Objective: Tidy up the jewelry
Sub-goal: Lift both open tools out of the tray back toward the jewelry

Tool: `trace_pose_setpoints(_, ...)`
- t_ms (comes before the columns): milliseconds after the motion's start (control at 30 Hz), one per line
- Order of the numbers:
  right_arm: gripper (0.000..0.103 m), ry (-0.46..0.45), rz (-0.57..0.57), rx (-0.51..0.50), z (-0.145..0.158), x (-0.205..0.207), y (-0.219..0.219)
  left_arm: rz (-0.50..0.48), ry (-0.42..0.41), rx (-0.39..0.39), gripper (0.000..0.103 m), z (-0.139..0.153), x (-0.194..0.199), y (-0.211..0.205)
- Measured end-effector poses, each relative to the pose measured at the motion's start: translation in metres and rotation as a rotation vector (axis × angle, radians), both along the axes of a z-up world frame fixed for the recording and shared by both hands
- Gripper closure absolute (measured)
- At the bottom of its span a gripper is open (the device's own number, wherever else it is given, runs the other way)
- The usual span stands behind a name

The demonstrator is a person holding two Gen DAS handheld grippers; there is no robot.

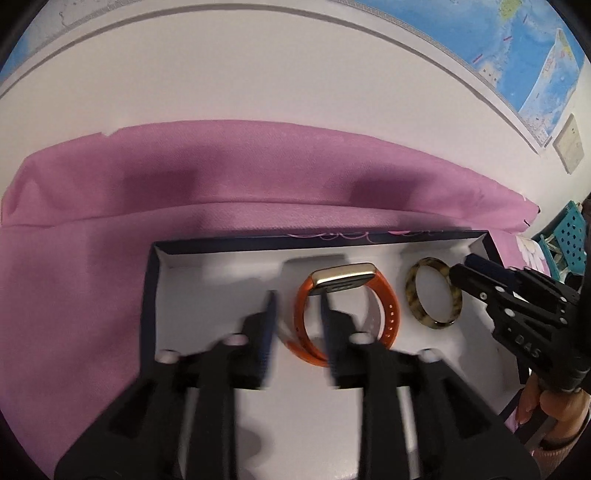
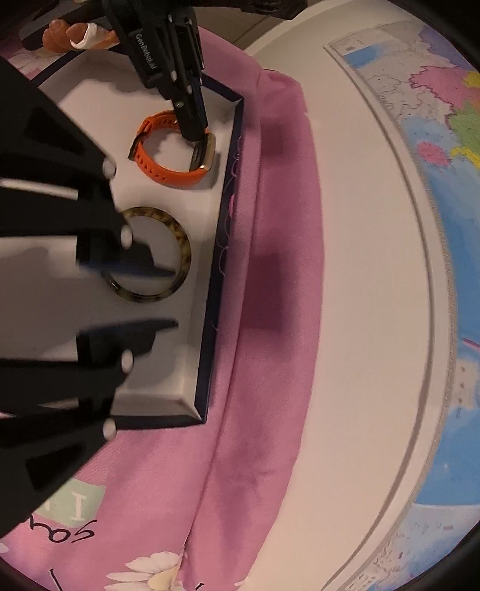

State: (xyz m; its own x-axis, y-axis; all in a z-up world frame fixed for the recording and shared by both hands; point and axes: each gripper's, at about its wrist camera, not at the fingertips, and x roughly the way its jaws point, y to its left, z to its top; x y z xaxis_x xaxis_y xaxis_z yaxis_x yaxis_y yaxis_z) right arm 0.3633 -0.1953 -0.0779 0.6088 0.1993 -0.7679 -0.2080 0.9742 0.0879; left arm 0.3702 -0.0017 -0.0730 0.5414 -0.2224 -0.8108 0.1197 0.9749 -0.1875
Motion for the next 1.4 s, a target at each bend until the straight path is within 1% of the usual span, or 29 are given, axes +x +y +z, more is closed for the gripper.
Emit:
trace_pose_setpoints(67, 0.066, -0.033, -0.009, 0.015, 0.005, -0.009, -0.003, -0.002, -0.032, 0.014, 0.069, 0.005, -0.008, 0.000)
trace_pose_setpoints(100, 0.064, -0.048, -0.006, 0.027, 0.007, -0.012, -0.007, 0.005, -0.053, 0.024, 0.065, 0.010, -0.014, 0.000)
trace_pose_setpoints(133, 0.059, -0.063, -0.001, 0.040, 0.011, -0.018, -0.011, 0.012, -0.088, 0.031, 0.059, 0.017, -0.023, 0.001)
trace_pose_setpoints(167, 0.055, -0.083, 0.003, 0.056, 0.015, -0.027, -0.014, 0.014, -0.111, 0.036, 0.055, 0.022, -0.029, 0.002)
trace_pose_setpoints(200, 0.055, -0.107, 0.018, 0.073, 0.020, -0.038, -0.017, 0.018, -0.141, 0.043, 0.048, 0.029, -0.038, 0.003)
trace_pose_setpoints(233, 0.054, -0.119, 0.026, 0.081, 0.023, -0.046, -0.018, 0.013, -0.179, 0.046, 0.045, 0.037, -0.051, 0.004)
trace_pose_setpoints(267, 0.051, -0.139, 0.039, 0.090, 0.029, -0.059, -0.021, 0.004, -0.205, 0.052, 0.045, 0.042, -0.060, 0.004)
trace_pose_setpoints(333, 0.047, -0.172, 0.062, 0.101, 0.036, -0.084, -0.026, -0.018, -0.261, 0.081, 0.040, 0.053, -0.086, 0.006)
trace_pose_setpoints(433, 0.045, -0.207, 0.098, 0.111, 0.042, -0.122, -0.034, -0.053, -0.326, 0.090, 0.036, 0.061, -0.125, 0.010)
trace_pose_setpoints(467, 0.044, -0.210, 0.106, 0.115, 0.042, -0.133, -0.038, -0.063, -0.344, 0.077, 0.035, 0.061, -0.140, 0.013)
trace_pose_setpoints(567, 0.044, -0.199, 0.133, 0.137, 0.035, -0.164, -0.044, -0.064, -0.360, 0.057, 0.033, 0.059, -0.169, 0.019)
trace_pose_setpoints(600, 0.044, -0.192, 0.140, 0.142, 0.030, -0.172, -0.044, -0.067, -0.363, 0.051, 0.032, 0.058, -0.179, 0.027)
trace_pose_setpoints(667, 0.044, -0.177, 0.147, 0.131, 0.022, -0.190, -0.044, -0.044, -0.377, 0.058, 0.030, 0.054, -0.195, 0.032)
trace_pose_setpoints(733, 0.044, -0.165, 0.151, 0.124, 0.014, -0.205, -0.043, -0.054, -0.371, 0.045, 0.027, 0.048, -0.206, 0.032)
trace_pose_setpoints(800, 0.044, -0.149, 0.155, 0.138, 0.008, -0.214, -0.045, -0.052, -0.373, 0.057, 0.025, 0.041, -0.221, 0.029)
trace_pose_setpoints(900, 0.044, -0.132, 0.149, 0.119, -0.002, -0.228, -0.041, -0.054, -0.377, 0.082, 0.025, 0.034, -0.237, 0.022)
trace_pose_setpoints(1000, 0.044, -0.108, 0.162, 0.123, -0.011, -0.240, -0.037, -0.061, -0.378, 0.107, 0.024, 0.026, -0.247, 0.014)
trace_pose_setpoints(1067, 0.048, -0.106, 0.167, 0.109, -0.013, -0.244, -0.034, -0.071, -0.362, 0.104, 0.024, 0.020, -0.252, 0.011)
trace_pose_setpoints(1167, 0.053, -0.089, 0.168, 0.120, -0.017, -0.249, -0.034, -0.071, -0.343, 0.101, 0.024, 0.012, -0.258, 0.010)
trace_pose_setpoints(1200, 0.053, -0.086, 0.167, 0.120, -0.017, -0.250, -0.034, -0.071, -0.337, 0.098, 0.024, 0.010, -0.259, 0.010)
trace_pose_setpoints(1267, 0.059, -0.075, 0.163, 0.123, -0.020, -0.253, -0.035, -0.073, -0.329, 0.093, 0.024, 0.007, -0.261, 0.010)
trace_pose_setpoints(1400, 0.064, -0.036, 0.152, 0.143, -0.028, -0.252, -0.039, -0.083, -0.319, 0.098, 0.024, 0.003, -0.264, 0.009)
